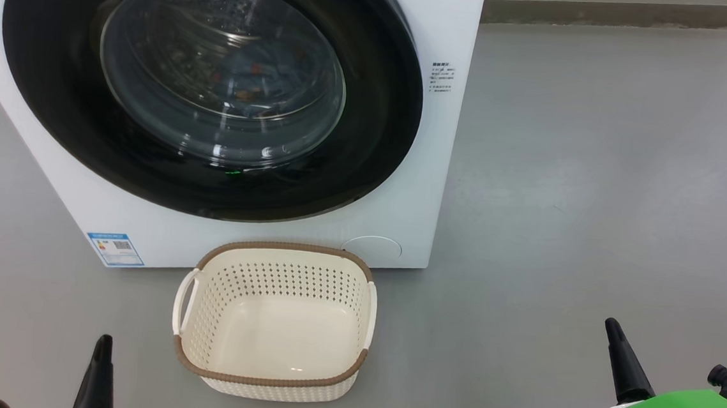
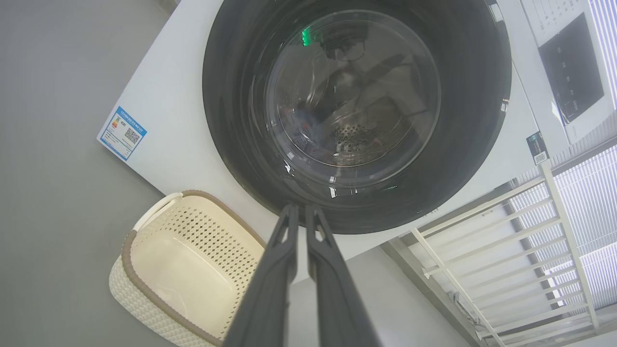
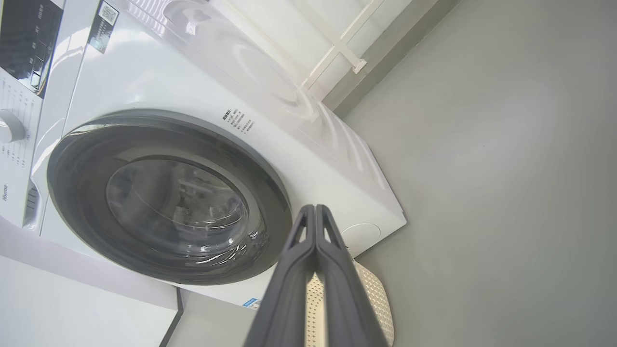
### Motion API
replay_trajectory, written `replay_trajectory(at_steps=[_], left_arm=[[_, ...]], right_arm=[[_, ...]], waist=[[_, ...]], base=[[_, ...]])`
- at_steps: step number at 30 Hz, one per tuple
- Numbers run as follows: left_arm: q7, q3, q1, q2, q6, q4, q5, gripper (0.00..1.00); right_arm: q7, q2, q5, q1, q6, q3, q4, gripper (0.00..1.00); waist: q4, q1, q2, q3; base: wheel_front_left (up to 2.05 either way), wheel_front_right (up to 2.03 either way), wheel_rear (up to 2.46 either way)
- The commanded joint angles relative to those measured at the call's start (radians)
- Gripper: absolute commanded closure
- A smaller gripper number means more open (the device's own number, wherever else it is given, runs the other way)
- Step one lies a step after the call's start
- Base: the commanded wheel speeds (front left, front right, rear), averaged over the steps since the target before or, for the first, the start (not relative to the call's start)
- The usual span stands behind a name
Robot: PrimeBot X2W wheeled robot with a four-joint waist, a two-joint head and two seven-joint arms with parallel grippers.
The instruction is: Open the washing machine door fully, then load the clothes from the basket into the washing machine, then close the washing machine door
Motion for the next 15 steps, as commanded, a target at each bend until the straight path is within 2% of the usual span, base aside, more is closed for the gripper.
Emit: replay_trajectory(at_steps=[1, 15], left_arm=[[0.007, 0.026, -0.049, 0.009, 0.001, -0.014, -0.025, 1.0], [0.045, 0.042, -0.067, -0.005, 0.001, -0.007, -0.136, 1.0]], right_arm=[[0.007, -0.007, 0.026, -0.054, 0.0, -0.003, -0.022, 1.0], [0.044, 0.008, 0.145, -0.063, 0.0, -0.033, -0.022, 1.0]], waist=[[0.001, 0.0, 0.0, 0.0], [0.007, 0.0, 0.0, 0.001]], base=[[0.0, 0.0, 0.0], [0.0, 0.0, 0.0]])
